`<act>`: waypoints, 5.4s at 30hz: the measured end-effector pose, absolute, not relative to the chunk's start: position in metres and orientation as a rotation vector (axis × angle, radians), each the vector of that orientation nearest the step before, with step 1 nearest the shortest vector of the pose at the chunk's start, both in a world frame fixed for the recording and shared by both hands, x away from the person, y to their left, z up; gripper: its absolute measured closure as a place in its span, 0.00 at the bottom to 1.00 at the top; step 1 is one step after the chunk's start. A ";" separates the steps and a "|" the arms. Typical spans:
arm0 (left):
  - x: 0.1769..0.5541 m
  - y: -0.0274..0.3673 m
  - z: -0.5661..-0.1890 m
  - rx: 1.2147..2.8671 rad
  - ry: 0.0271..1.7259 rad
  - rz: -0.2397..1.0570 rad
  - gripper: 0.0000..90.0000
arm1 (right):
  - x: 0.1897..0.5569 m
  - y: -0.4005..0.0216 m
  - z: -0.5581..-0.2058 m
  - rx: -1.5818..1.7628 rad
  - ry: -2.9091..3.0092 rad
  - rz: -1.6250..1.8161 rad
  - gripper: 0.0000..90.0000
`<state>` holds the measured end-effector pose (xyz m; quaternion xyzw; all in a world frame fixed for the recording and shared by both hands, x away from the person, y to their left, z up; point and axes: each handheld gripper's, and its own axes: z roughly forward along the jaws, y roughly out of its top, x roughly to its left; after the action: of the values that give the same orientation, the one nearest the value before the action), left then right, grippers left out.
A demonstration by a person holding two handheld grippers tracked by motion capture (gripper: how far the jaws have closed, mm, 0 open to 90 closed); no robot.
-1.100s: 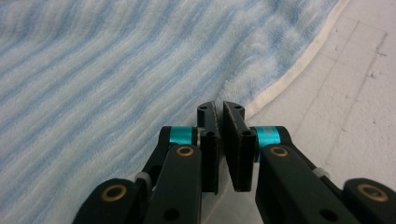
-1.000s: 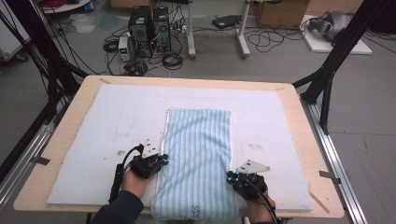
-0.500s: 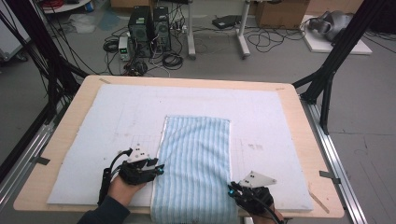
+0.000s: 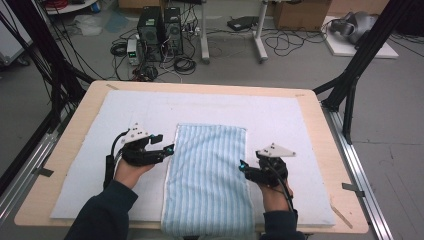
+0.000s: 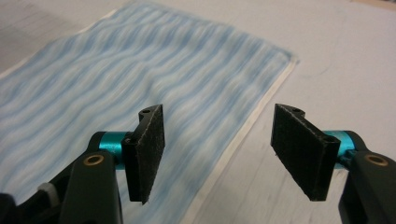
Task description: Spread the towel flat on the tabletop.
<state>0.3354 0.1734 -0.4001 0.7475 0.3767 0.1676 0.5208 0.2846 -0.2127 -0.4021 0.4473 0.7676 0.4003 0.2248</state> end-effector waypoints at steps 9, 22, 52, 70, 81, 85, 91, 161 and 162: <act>0.358 0.161 -0.418 1.861 0.963 0.385 0.62 | 0.323 -0.199 -0.419 1.260 2.233 0.985 0.61; 0.358 0.129 -0.449 2.056 0.995 0.517 0.96 | 0.324 -0.201 -0.438 1.266 2.324 0.902 0.95; 0.378 0.155 -0.396 1.811 0.987 0.501 0.39 | 0.387 -0.224 -0.403 1.196 2.236 1.027 0.30; 0.435 0.146 -0.385 1.961 0.807 0.418 0.30 | 0.400 -0.256 -0.390 1.178 2.249 1.187 0.13; 0.456 0.133 -0.427 2.040 0.992 0.364 0.41 | 0.422 -0.241 -0.418 1.278 2.316 1.065 0.30; 0.455 0.135 -0.438 2.064 1.022 0.389 0.46 | 0.426 -0.236 -0.420 1.255 2.329 1.040 0.38; 0.454 0.136 -0.447 2.080 1.026 0.434 0.56 | 0.433 -0.237 -0.428 1.298 2.321 0.986 0.50; 0.387 0.186 -0.416 1.730 1.042 0.452 0.27 | 0.361 -0.229 -0.388 1.102 2.224 1.069 0.44; 0.383 0.189 -0.414 1.728 1.038 0.437 0.21 | 0.356 -0.230 -0.387 1.089 2.217 1.062 0.42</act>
<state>0.3832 0.1895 -0.4143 0.7188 0.4316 0.1816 0.5139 0.3557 -0.2296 -0.3870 0.3946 0.8036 0.3848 0.2244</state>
